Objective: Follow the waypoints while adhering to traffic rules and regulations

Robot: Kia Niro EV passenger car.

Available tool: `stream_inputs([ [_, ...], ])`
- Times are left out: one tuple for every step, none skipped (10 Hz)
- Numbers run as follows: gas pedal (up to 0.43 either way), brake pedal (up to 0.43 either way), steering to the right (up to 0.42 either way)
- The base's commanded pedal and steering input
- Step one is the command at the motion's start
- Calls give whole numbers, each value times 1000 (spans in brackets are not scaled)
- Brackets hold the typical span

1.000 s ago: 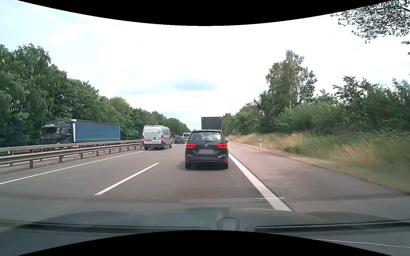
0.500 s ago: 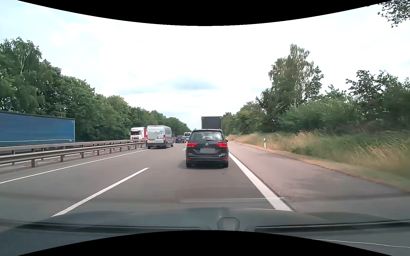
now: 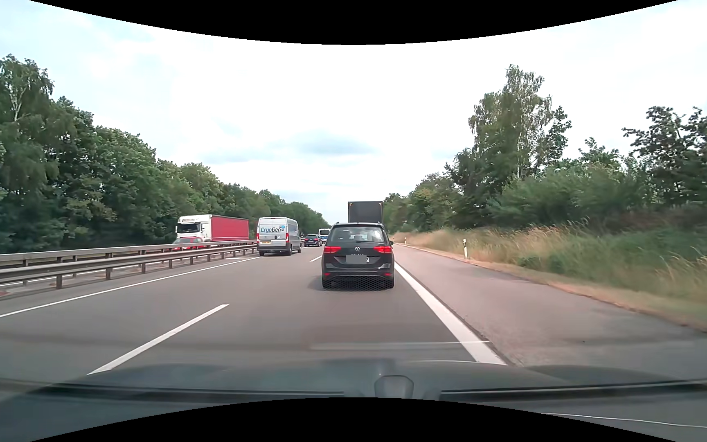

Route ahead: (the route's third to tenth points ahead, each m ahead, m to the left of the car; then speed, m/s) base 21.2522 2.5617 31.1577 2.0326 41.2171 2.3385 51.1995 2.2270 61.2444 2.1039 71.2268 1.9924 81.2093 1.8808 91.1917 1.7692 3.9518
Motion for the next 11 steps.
stream_inputs([
  [79, 0, -4],
  [79, 0, -4],
  [79, 0, -4],
  [79, 0, -4],
  [79, 0, -4],
  [79, 0, -4],
  [79, 0, -4],
  [79, 0, -3],
  [79, 0, -2],
  [79, 0, -1],
  [79, 0, -1],
])
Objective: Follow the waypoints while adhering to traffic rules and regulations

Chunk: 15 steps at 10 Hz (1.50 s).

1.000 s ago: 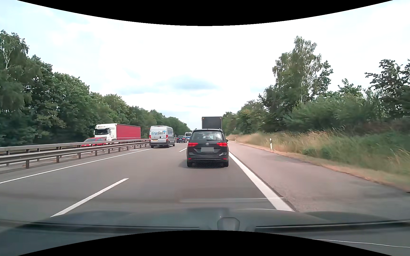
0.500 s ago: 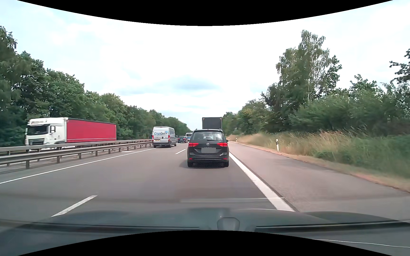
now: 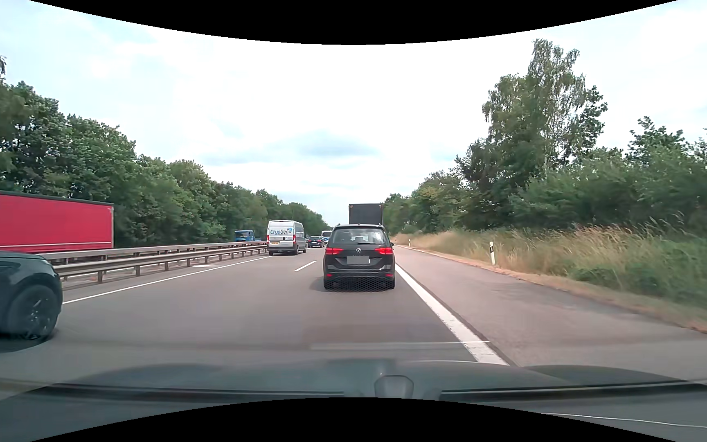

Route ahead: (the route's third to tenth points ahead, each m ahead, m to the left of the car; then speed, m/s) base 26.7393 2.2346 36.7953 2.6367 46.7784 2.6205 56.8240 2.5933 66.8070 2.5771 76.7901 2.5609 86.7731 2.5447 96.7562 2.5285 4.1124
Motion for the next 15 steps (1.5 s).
stream_inputs([
  [79, 0, -1],
  [79, 0, -2],
  [79, 0, -1],
  [79, 0, -1],
  [79, 0, -1],
  [79, 0, -1],
  [79, 0, -1],
  [79, 0, -1],
  [79, 0, -1],
  [79, 0, -1],
  [79, 0, -1],
  [79, 0, -2],
  [79, 0, -2],
  [79, 0, -2],
  [79, 0, -2],
])
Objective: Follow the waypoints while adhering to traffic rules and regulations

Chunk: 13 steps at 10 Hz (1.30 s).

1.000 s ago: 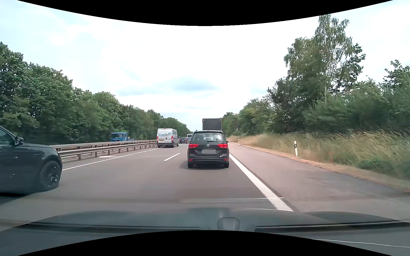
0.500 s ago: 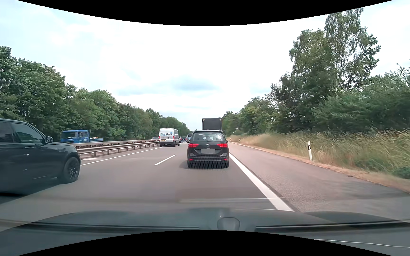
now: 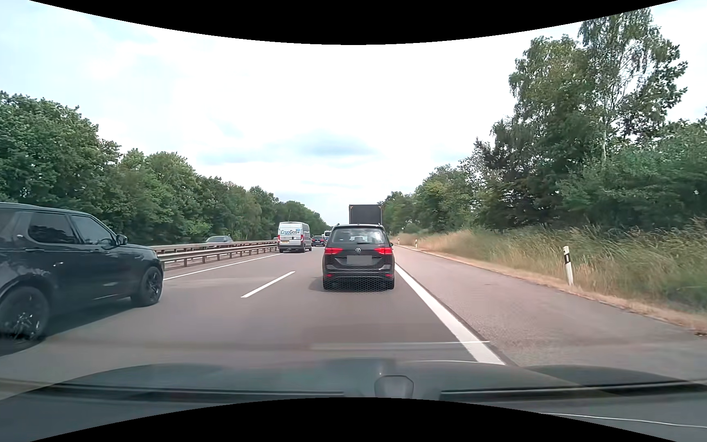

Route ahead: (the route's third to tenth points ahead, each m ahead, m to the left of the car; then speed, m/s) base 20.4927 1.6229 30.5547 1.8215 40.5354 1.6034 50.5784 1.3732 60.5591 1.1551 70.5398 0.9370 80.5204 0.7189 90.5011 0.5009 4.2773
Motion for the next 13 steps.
stream_inputs([
  [79, 0, -1],
  [79, 0, 1],
  [79, 0, 1],
  [79, 0, 1],
  [79, 0, 1],
  [79, 0, 1],
  [79, 0, 1],
  [79, 0, 1],
  [79, 0, 1],
  [79, 0, 1],
  [79, 0, 1],
  [79, 0, 1],
  [79, 0, 1],
])
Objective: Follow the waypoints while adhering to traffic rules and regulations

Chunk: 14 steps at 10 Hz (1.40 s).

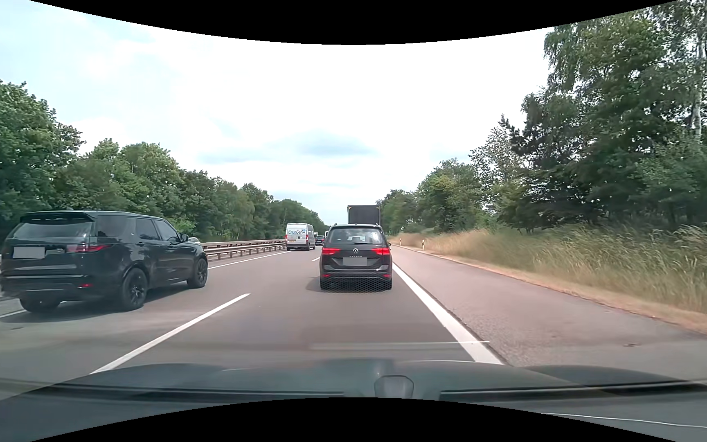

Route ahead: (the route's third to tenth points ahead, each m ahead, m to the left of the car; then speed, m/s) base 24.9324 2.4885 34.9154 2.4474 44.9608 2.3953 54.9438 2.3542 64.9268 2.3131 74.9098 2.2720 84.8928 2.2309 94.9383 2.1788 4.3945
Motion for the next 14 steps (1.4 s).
stream_inputs([
  [79, 0, 1],
  [79, 0, 0],
  [79, 0, 0],
  [79, 0, 0],
  [79, 0, 0],
  [79, 0, -1],
  [79, 0, -2],
  [79, 0, -2],
  [79, 0, -2],
  [79, 0, -2],
  [79, 0, -1],
  [79, 0, -2],
  [79, 0, -2],
  [79, 0, -2],
])
